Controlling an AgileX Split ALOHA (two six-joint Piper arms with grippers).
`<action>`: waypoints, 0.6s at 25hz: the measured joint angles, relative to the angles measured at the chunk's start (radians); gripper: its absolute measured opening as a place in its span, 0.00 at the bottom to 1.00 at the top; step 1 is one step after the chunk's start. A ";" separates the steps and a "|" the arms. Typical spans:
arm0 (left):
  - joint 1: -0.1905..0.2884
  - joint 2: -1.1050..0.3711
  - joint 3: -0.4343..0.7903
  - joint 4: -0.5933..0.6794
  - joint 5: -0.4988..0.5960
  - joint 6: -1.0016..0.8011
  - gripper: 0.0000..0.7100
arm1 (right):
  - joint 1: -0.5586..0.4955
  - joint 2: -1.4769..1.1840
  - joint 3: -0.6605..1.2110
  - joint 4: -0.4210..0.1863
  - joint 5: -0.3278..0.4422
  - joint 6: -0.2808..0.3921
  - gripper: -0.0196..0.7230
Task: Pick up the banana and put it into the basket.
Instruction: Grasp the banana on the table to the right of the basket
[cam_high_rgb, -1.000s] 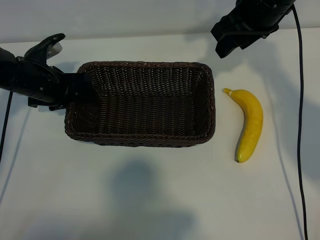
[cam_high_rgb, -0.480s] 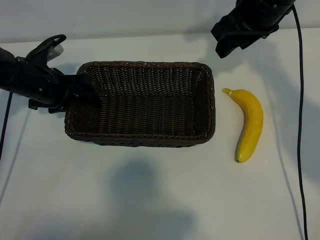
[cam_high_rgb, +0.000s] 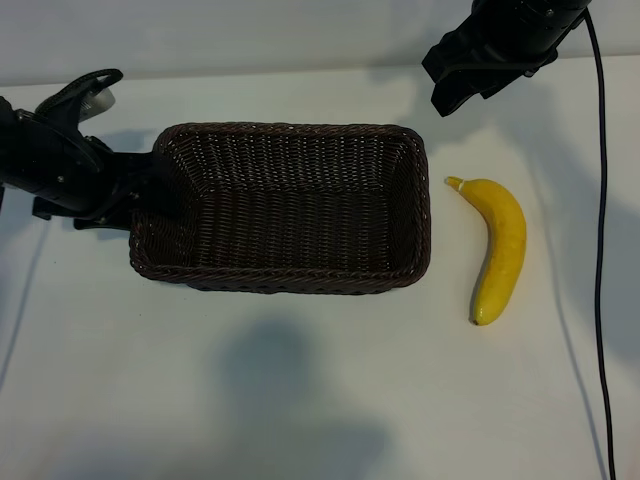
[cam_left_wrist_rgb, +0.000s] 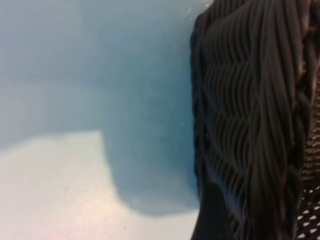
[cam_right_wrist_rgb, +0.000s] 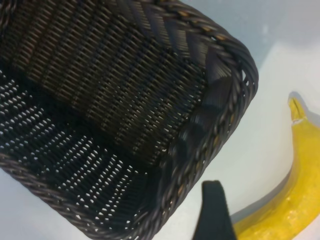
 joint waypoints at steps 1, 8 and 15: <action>0.000 -0.009 0.000 0.021 0.002 -0.012 0.77 | 0.000 0.000 0.000 0.000 0.000 0.000 0.73; 0.000 -0.120 0.000 0.122 0.020 -0.078 0.77 | 0.000 0.000 0.000 0.000 0.000 0.000 0.73; 0.000 -0.232 0.000 0.153 0.046 -0.087 0.77 | 0.000 0.000 0.000 0.000 0.000 0.000 0.73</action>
